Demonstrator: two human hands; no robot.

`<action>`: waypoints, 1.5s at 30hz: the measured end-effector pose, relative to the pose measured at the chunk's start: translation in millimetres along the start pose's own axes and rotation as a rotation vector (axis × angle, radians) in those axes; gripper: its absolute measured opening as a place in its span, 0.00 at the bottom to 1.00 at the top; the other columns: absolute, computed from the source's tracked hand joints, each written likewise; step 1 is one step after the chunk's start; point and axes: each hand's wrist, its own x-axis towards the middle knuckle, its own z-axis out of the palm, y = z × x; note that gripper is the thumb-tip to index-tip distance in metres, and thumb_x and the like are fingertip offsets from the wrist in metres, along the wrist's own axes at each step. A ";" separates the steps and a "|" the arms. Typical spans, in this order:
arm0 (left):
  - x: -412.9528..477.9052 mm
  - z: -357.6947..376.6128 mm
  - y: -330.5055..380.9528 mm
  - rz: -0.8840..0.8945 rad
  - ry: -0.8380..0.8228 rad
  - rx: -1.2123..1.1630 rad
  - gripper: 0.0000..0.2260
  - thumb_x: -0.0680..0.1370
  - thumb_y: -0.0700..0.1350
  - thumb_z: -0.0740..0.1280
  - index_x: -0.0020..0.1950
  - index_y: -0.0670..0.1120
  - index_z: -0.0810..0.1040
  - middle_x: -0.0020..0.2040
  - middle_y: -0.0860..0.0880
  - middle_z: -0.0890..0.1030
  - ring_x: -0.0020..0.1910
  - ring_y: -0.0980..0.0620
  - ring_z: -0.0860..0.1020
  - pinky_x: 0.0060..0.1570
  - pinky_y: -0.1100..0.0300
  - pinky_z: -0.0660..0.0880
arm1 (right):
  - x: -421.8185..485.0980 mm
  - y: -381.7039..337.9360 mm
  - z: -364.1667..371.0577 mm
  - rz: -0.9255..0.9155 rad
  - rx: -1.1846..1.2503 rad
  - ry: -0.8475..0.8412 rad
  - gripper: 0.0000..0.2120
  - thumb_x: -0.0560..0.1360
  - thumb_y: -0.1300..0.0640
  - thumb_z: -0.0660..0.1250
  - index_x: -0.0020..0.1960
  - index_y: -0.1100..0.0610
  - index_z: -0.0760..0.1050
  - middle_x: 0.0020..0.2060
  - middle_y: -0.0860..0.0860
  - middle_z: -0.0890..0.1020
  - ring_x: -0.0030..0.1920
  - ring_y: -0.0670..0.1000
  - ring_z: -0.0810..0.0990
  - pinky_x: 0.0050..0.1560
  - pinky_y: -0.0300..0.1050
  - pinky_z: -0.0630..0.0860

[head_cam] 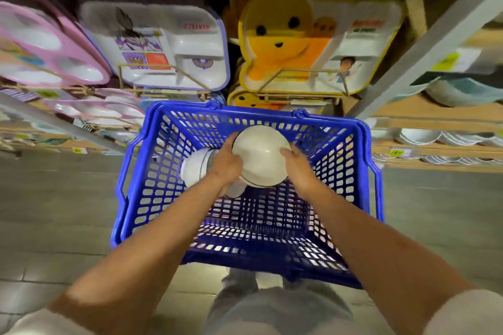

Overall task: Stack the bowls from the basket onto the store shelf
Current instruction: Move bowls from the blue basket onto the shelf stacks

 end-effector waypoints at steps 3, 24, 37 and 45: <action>-23.9 -10.9 24.0 0.039 -0.052 -0.107 0.29 0.75 0.28 0.53 0.72 0.50 0.66 0.66 0.45 0.74 0.64 0.42 0.72 0.61 0.42 0.74 | -33.5 -31.8 -8.9 -0.085 0.167 -0.072 0.18 0.81 0.59 0.55 0.70 0.51 0.69 0.66 0.54 0.75 0.61 0.56 0.75 0.61 0.53 0.74; -165.1 26.1 178.1 0.525 -0.316 -0.566 0.16 0.68 0.49 0.60 0.51 0.53 0.81 0.53 0.48 0.82 0.55 0.41 0.77 0.53 0.45 0.74 | -251.0 -138.6 -102.7 -0.518 0.670 0.165 0.17 0.77 0.60 0.55 0.53 0.50 0.82 0.47 0.50 0.86 0.44 0.50 0.85 0.41 0.42 0.82; -261.6 189.8 232.8 0.477 -0.560 -0.551 0.17 0.75 0.51 0.59 0.57 0.51 0.82 0.52 0.47 0.85 0.51 0.46 0.82 0.39 0.57 0.78 | -331.1 -104.5 -253.1 -0.694 0.643 0.603 0.21 0.70 0.45 0.61 0.61 0.46 0.78 0.62 0.49 0.79 0.63 0.53 0.76 0.68 0.58 0.70; -311.0 303.9 279.5 0.474 -0.584 -0.575 0.17 0.77 0.49 0.56 0.56 0.49 0.83 0.51 0.46 0.85 0.51 0.45 0.82 0.47 0.53 0.77 | -357.5 -111.6 -380.8 -0.699 0.573 0.652 0.21 0.67 0.43 0.61 0.58 0.45 0.79 0.61 0.49 0.79 0.63 0.54 0.76 0.68 0.58 0.70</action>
